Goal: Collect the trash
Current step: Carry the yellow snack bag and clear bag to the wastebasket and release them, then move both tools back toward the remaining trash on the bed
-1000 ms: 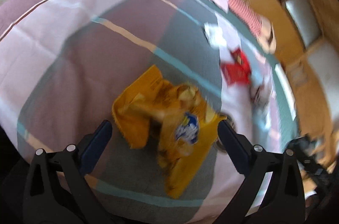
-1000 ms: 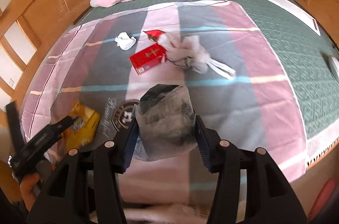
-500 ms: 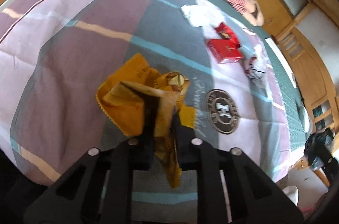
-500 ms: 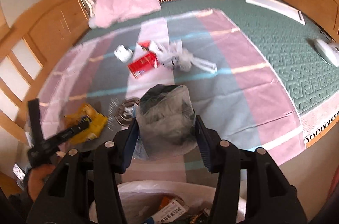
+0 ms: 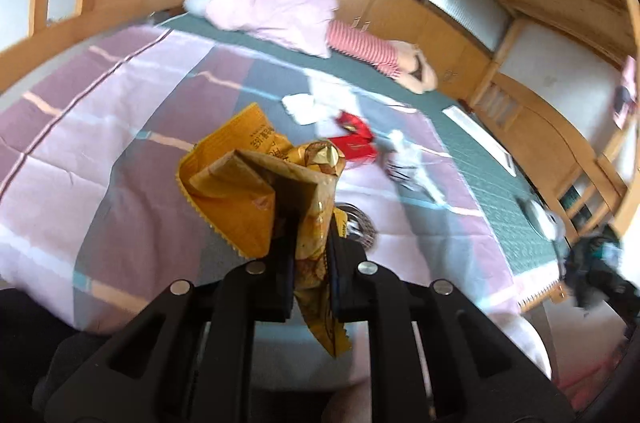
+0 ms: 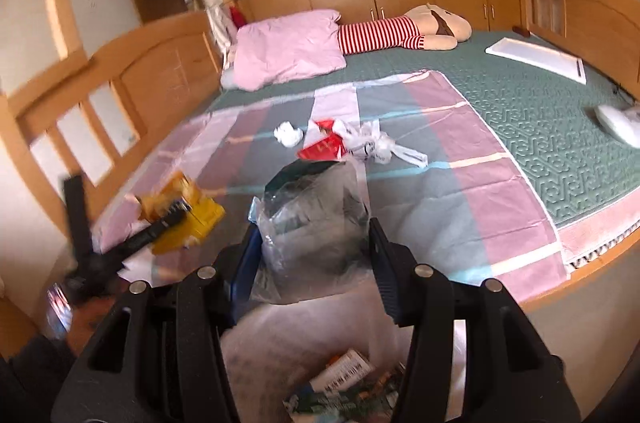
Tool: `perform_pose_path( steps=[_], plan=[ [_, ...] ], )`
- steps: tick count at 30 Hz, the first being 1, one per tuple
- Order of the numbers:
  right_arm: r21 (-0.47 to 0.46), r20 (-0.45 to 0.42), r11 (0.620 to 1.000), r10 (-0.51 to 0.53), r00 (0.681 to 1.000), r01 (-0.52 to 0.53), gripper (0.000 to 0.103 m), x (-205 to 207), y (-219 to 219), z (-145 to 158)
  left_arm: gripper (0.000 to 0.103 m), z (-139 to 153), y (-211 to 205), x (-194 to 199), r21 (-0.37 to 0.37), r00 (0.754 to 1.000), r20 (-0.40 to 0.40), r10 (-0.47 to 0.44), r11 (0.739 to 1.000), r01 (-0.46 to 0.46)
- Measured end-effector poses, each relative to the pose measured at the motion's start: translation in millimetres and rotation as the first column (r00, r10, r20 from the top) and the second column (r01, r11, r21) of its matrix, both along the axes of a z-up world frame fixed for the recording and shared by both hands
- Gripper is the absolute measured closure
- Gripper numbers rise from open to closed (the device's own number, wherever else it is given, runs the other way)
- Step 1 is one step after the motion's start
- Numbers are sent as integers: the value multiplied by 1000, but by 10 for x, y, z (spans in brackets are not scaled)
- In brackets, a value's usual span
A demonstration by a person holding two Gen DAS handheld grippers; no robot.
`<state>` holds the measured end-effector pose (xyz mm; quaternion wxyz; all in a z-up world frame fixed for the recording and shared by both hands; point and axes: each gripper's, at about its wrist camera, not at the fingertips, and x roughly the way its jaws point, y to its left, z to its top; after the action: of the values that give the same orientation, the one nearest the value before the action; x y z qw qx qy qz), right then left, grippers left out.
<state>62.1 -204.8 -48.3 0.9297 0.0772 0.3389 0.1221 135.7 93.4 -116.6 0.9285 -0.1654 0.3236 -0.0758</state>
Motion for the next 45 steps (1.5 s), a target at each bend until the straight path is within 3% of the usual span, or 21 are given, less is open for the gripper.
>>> perform_pose_path(
  steps=[5, 9, 12, 14, 17, 22, 24, 25, 28, 30, 32, 33, 35, 40, 45],
  plan=[
    [-88, -37, 996, 27, 999, -30, 51, -204, 90, -158, 89, 214, -228, -386, 47, 995, 62, -77, 996, 74],
    [-80, -112, 994, 63, 992, -72, 51, -364, 106, -344, 89, 200, -379, -561, 48, 990, 60, -127, 991, 124],
    [-112, -205, 989, 70, 976, -95, 43, -454, 119, -517, 89, 125, -450, -641, 55, 988, 36, -152, 987, 150],
    [-120, -220, 988, 65, 973, -93, 35, -522, 77, -531, 89, 96, -467, -681, 41, 987, 20, -161, 986, 161],
    [-103, -172, 993, 39, 984, -57, 26, -623, -54, -367, 89, 86, -504, -706, 43, 983, 17, -185, 982, 184],
    [-47, -52, 995, -86, 995, 84, 25, -668, -374, -38, 89, 33, -687, -736, 48, 964, -2, -265, 963, 264],
    [-12, -14, 990, -142, 990, 142, 24, -699, -513, 45, 89, 10, -824, -784, 55, 937, -4, -348, 936, 348],
    [3, -7, 987, -160, 987, 160, 24, -709, -566, 64, 89, 1, -931, -832, 62, 912, -4, -410, 910, 410],
    [38, -12, 978, -204, 979, 205, 23, -716, -700, 69, 83, -82, -1305, -1000, 119, 815, -43, -578, 807, 579],
    [49, -23, 973, -224, 974, 224, 23, -713, -760, 45, 68, -159, -1506, -1116, 150, 760, -65, -647, 746, 649],
    [56, -30, 970, -234, 972, 235, 23, -721, -779, 36, 38, -167, -1579, -1174, 174, 747, -66, -661, 730, 661],
    [58, -30, 969, -237, 971, 239, 23, -734, -791, 46, 33, -145, -1596, -1195, 187, 749, -56, -660, 730, 657],
    [54, -24, 969, -240, 970, 241, 23, -749, -794, 64, 20, -64, -1556, -1222, 216, 779, -14, -627, 758, 615],
    [61, -23, 966, -249, 968, 250, 22, -749, -834, 78, 15, 176, -1318, -1179, 250, 878, 65, -473, 860, 445],
    [67, -38, 966, -247, 968, 249, 22, -718, -804, 29, 14, 403, -1158, -1186, 293, 933, 133, -334, 913, 285]
  ],
)
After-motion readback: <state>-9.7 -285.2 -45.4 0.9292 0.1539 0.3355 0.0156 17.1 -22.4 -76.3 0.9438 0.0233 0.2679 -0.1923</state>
